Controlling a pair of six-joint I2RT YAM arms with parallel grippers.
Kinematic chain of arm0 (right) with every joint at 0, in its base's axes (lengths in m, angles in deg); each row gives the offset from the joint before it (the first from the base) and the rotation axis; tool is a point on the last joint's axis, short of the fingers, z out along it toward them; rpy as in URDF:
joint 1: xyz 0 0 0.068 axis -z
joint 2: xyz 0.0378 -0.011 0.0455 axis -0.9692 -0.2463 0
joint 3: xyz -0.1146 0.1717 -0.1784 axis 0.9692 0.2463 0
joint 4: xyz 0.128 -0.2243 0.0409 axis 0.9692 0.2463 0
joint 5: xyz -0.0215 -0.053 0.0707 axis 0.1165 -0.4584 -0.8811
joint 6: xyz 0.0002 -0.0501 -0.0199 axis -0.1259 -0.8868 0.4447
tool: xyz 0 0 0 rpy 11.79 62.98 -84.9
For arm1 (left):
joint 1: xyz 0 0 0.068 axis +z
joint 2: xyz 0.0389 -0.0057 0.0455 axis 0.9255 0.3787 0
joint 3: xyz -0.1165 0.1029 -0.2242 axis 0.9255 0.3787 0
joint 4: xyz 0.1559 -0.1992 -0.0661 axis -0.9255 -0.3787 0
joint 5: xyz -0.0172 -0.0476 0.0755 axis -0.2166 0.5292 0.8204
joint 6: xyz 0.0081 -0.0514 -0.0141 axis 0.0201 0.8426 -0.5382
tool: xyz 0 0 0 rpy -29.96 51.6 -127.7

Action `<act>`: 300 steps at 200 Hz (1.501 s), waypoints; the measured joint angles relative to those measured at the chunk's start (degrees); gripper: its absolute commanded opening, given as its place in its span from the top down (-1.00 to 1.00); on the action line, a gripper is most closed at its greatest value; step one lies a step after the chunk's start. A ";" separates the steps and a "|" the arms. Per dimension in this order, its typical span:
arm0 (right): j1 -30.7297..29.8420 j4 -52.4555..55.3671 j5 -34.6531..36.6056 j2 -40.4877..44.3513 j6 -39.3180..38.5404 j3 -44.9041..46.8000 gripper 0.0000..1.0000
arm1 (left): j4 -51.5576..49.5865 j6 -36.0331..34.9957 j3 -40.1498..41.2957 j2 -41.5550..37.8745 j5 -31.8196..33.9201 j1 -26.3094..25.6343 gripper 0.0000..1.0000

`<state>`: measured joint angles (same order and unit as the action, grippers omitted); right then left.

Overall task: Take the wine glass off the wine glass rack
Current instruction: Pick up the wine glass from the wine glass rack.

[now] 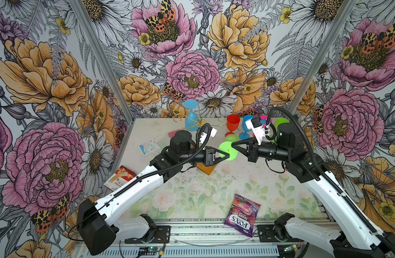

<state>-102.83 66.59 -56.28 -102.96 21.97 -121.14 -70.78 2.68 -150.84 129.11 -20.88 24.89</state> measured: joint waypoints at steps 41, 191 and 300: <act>0.07 0.00 -0.15 0.00 -0.04 0.00 1.00 | 0.90 0.09 0.07 0.15 -1.31 0.13 0.84; 17.99 3.98 2.69 -4.35 12.87 -0.61 -0.22 | -4.46 -12.26 4.17 -0.17 -7.50 -1.03 1.00; 18.82 22.75 7.65 -14.60 14.64 -1.68 -0.37 | -22.86 -49.07 8.48 -6.14 18.93 -14.01 1.00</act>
<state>-84.01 89.35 -48.63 -117.56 36.62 -122.82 -93.64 -46.39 -142.36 122.97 -1.95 10.88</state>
